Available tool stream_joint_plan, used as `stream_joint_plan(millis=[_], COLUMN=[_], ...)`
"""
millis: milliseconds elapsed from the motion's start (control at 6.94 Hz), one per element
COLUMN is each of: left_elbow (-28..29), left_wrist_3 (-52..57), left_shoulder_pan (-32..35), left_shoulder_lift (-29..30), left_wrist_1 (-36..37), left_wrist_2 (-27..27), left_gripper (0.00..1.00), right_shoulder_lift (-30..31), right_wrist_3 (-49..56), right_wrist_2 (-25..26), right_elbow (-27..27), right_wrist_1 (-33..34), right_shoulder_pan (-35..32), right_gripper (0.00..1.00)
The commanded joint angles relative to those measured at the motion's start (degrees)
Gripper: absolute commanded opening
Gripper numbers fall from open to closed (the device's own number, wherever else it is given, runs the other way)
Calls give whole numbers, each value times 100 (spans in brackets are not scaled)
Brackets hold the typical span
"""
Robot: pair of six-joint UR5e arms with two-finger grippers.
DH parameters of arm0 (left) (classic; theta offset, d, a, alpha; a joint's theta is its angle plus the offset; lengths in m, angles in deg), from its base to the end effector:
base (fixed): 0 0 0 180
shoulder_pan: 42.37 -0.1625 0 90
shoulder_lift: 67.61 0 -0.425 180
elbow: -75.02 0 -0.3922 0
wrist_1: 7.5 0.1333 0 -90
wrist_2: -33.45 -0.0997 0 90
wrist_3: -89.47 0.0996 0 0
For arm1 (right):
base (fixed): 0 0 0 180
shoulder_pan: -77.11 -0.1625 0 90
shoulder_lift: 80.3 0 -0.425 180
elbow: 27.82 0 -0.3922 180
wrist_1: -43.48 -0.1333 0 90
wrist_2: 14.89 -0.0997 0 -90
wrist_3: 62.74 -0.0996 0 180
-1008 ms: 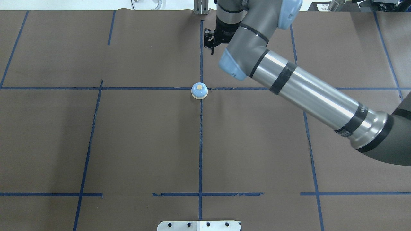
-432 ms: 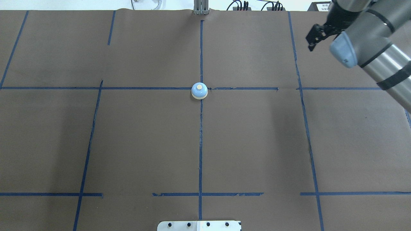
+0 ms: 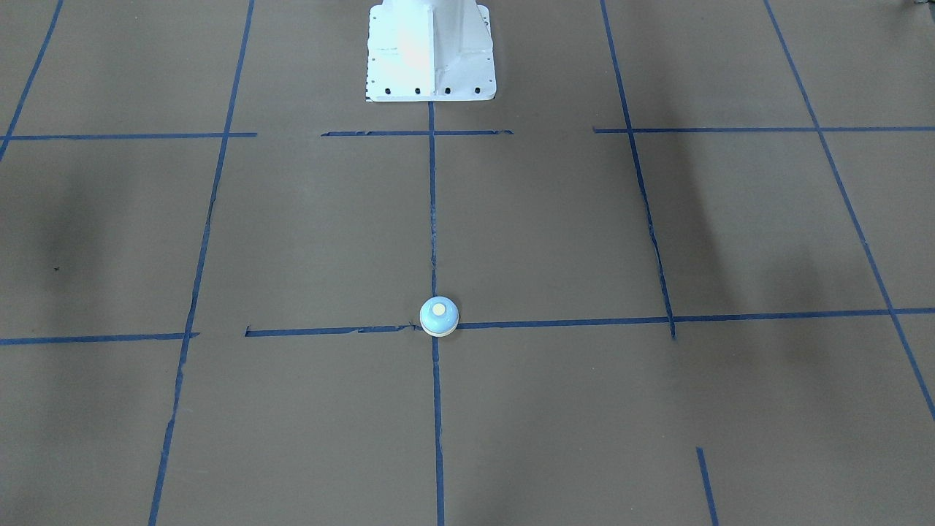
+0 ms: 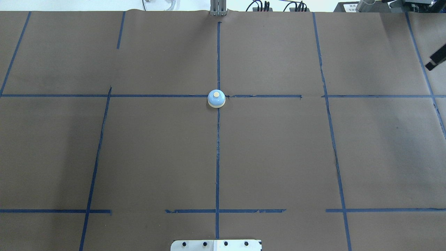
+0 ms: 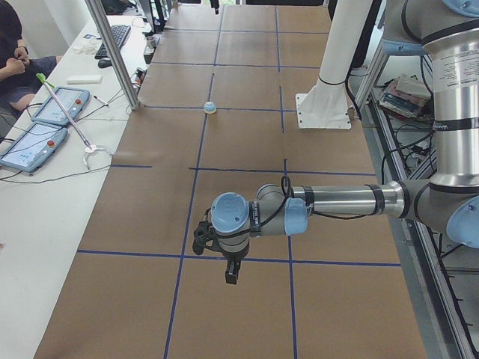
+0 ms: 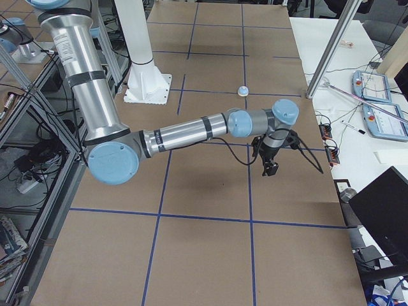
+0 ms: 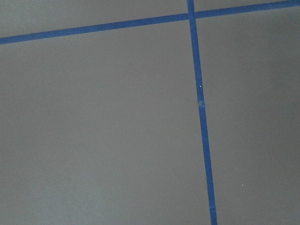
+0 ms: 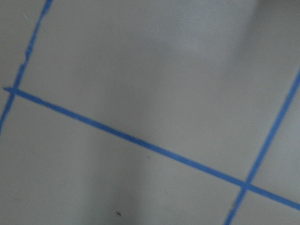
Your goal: Place and press bell with both arms
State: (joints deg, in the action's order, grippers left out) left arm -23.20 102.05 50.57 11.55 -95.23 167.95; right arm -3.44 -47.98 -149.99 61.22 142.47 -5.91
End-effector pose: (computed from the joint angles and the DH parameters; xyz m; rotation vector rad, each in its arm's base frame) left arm -0.0842 -0.4014 0.6771 0.0246 0.7805 0.1265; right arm -0.0086 -0.5867 0.5583 0.1067 -0.7866 -0.3814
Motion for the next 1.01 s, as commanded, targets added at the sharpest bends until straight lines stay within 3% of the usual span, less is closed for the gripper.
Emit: stream_joint_plan(millis=[0,288,432,864], left_elbow=[-74,-415,-487,-496], left_wrist_3=[7,7,7,7], left_shoulder_pan=[5,5,5,-4], left_shoulder_lift=[-153,-434,-505,-506], left_wrist_1=[-24,-25,-25,-33], left_wrist_2=[15,-11,-20,-29], left_gripper=[100,100,100,100], right_shoulder_lift=[1028,1602,1647,1569], right_wrist_3=[723,102,-537,-614], right_wrist_2=[-122,-78,-78,150], right_elbow=[-9,270,489,650], right_wrist_1=[6,-64,-73,-82], right_shoulder_pan=[-1150,-1480,-1463,-953], right_gripper=[100,100,100,100])
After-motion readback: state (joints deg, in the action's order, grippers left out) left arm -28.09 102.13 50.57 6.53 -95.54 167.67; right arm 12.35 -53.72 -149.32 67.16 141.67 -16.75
